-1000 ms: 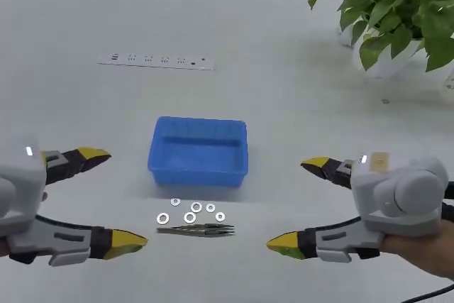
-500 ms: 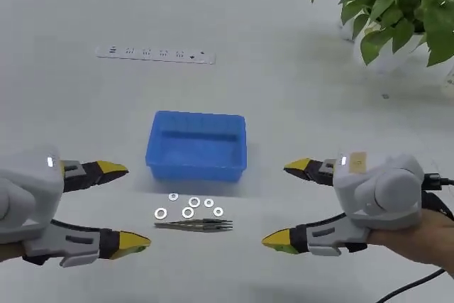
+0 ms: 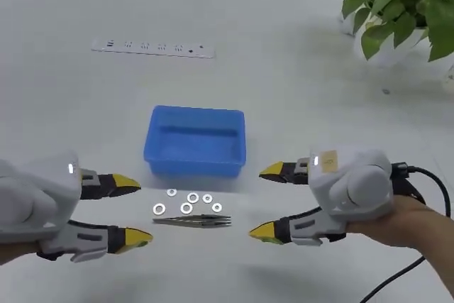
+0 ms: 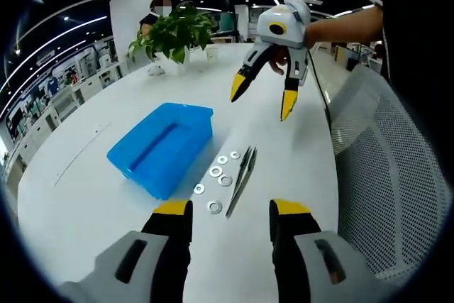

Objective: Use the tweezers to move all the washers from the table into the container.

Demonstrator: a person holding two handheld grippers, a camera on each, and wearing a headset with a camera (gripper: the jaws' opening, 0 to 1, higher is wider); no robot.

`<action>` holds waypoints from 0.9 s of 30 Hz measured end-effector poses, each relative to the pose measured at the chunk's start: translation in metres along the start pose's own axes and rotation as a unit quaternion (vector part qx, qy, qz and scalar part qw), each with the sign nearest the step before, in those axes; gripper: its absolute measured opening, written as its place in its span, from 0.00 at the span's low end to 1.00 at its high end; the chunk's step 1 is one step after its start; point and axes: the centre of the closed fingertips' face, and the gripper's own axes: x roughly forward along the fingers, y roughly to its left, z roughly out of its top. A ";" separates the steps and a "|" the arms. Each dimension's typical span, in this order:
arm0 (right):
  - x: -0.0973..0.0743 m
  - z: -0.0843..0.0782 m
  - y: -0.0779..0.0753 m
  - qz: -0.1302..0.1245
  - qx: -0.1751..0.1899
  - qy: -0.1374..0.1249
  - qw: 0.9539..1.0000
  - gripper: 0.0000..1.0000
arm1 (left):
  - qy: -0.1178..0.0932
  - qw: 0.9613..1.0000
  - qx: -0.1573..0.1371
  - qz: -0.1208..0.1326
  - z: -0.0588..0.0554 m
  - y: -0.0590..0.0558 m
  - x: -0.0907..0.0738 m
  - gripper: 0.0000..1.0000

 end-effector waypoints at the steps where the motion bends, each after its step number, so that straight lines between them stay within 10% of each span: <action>1: 0.002 0.000 0.001 0.003 -0.003 0.002 1.000 0.53 | 0.006 1.000 0.004 -0.002 -0.002 0.000 0.001 0.46; 12: 0.023 0.002 0.011 0.025 -0.030 0.009 0.999 0.39 | 0.054 0.998 0.026 -0.015 -0.021 -0.002 0.011 0.30; 27: 0.050 0.005 0.020 0.060 -0.078 0.031 0.995 0.26 | 0.070 0.995 0.064 -0.035 -0.022 -0.001 0.028 0.18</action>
